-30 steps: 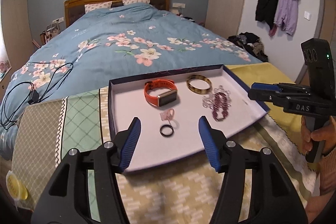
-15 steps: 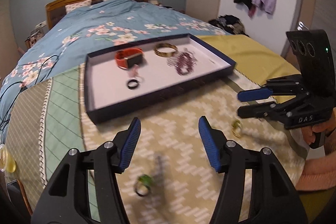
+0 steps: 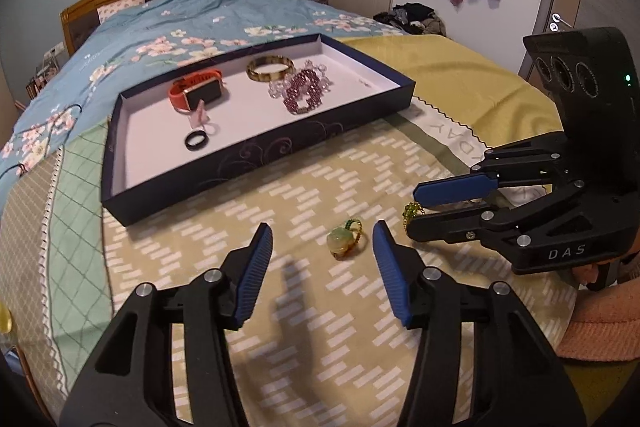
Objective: Organize jewelry
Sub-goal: 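Grasp the green jade pendant with the left tool while the right tool grasps the gold green-stone ring, then carry the jade pendant and gold ring into the box and open both tools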
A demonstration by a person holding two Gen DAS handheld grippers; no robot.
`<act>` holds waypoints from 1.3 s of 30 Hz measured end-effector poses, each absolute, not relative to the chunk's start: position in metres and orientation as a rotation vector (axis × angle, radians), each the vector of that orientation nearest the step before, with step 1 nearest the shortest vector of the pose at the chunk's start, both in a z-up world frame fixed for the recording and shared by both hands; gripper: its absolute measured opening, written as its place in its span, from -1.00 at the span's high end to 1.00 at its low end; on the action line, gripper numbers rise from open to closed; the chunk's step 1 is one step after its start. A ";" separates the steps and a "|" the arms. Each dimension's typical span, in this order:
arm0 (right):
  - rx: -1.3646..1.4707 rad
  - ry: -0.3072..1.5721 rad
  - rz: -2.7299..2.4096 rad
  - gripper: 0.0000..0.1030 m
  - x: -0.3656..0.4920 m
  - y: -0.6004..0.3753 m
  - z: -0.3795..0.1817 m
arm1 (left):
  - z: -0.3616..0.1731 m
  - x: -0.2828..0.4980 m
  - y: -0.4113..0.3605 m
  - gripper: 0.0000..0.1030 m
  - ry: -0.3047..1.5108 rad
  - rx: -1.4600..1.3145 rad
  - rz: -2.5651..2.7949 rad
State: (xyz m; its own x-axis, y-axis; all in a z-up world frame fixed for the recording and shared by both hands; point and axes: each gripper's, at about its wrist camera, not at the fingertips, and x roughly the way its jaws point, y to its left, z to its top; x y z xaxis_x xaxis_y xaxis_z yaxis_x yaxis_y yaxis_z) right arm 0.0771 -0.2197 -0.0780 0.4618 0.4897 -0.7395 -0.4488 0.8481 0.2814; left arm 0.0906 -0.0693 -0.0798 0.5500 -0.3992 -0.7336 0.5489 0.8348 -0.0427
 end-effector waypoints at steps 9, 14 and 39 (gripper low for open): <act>0.049 0.923 0.562 0.80 0.079 -0.223 -0.079 | -0.091 0.104 -0.077 0.45 0.883 0.174 -0.578; 0.049 0.922 0.565 0.98 0.080 -0.225 -0.079 | -0.093 0.106 -0.074 0.65 0.893 0.156 -0.582; 0.022 0.920 0.573 0.81 0.087 -0.215 -0.079 | -0.086 0.102 -0.061 0.66 0.873 0.092 -0.555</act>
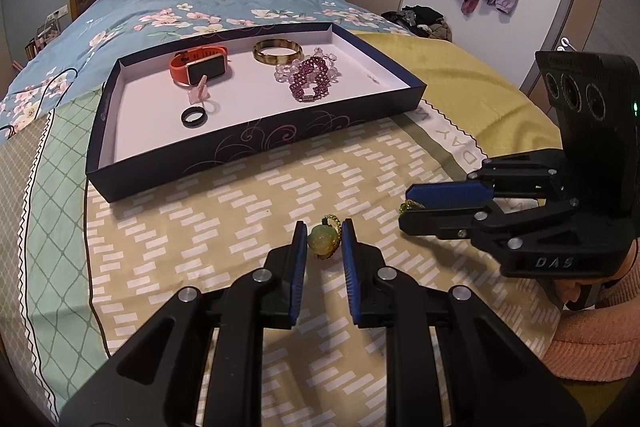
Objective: Organize jewelry
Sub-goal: 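Carry the jade pendant and gold ring into the box and open both tools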
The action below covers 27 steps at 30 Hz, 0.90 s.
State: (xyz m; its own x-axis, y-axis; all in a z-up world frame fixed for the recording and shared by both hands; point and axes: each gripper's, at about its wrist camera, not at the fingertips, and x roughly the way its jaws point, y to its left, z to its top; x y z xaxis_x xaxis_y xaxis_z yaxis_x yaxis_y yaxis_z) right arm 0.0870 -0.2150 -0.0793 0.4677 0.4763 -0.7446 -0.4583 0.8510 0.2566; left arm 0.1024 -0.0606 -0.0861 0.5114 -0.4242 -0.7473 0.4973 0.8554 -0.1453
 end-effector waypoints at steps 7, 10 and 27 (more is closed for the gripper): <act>0.026 0.893 0.574 0.86 0.086 -0.219 -0.073 | -0.082 0.102 -0.060 0.66 0.857 0.083 -0.556; 0.038 0.868 0.569 0.86 0.086 -0.222 -0.066 | -0.077 0.103 -0.059 0.66 0.840 0.082 -0.546; 0.053 0.774 0.565 0.86 0.100 -0.226 -0.040 | -0.050 0.106 -0.052 0.66 0.751 0.077 -0.495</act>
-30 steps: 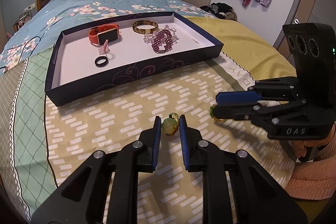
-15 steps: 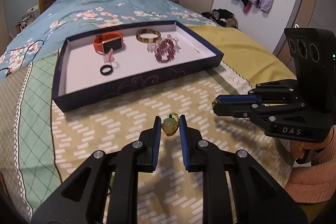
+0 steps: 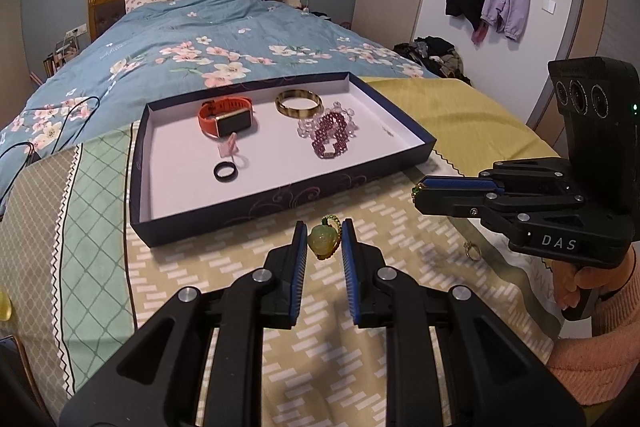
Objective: Organize jewelry
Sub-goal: 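Carry the jade pendant and gold ring into the box and open both tools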
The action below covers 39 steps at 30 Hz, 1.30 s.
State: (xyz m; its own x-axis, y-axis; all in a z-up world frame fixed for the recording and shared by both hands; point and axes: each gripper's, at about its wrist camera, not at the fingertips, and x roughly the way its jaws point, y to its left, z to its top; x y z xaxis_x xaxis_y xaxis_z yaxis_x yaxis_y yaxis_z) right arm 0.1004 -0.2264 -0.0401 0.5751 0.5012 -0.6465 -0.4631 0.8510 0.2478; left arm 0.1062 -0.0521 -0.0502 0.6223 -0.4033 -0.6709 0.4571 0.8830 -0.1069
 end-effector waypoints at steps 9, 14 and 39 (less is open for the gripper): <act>0.040 0.750 0.559 0.86 0.110 -0.225 -0.033 | -0.042 0.112 -0.051 0.66 0.726 0.074 -0.479; 0.036 0.739 0.561 0.86 0.116 -0.225 -0.029 | -0.039 0.116 -0.051 0.65 0.714 0.077 -0.464; 0.049 0.720 0.554 0.86 0.146 -0.232 -0.020 | -0.031 0.144 -0.051 0.66 0.693 0.067 -0.415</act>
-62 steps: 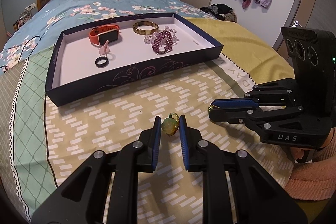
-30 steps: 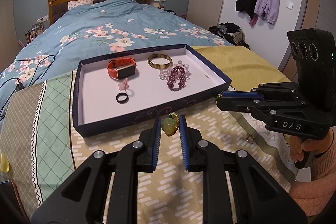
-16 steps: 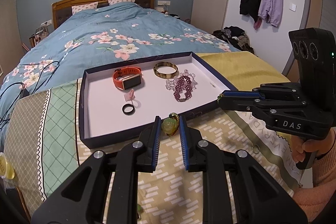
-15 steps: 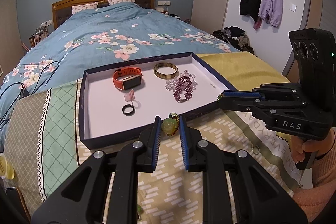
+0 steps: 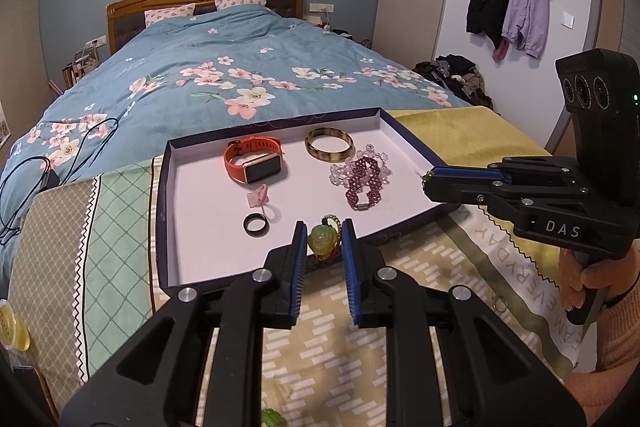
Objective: Organize jewelry
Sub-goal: 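Carry the jade pendant and gold ring into the box and open both tools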
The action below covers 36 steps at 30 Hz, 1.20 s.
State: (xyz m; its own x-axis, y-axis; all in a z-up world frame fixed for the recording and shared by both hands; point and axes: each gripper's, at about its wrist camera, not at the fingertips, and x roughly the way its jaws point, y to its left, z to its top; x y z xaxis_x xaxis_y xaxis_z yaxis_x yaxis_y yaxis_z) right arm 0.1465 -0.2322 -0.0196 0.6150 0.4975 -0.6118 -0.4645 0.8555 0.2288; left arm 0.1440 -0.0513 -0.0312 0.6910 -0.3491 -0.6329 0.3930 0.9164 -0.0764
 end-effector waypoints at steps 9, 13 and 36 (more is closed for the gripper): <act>0.054 0.724 0.556 0.86 0.154 -0.233 -0.019 | -0.032 0.154 -0.051 0.65 0.694 0.059 -0.403; 0.056 0.730 0.555 0.86 0.159 -0.234 -0.020 | -0.032 0.159 -0.050 0.65 0.696 0.053 -0.398; 0.055 0.765 0.541 0.86 0.183 -0.232 -0.034 | -0.035 0.174 -0.048 0.65 0.704 0.052 -0.375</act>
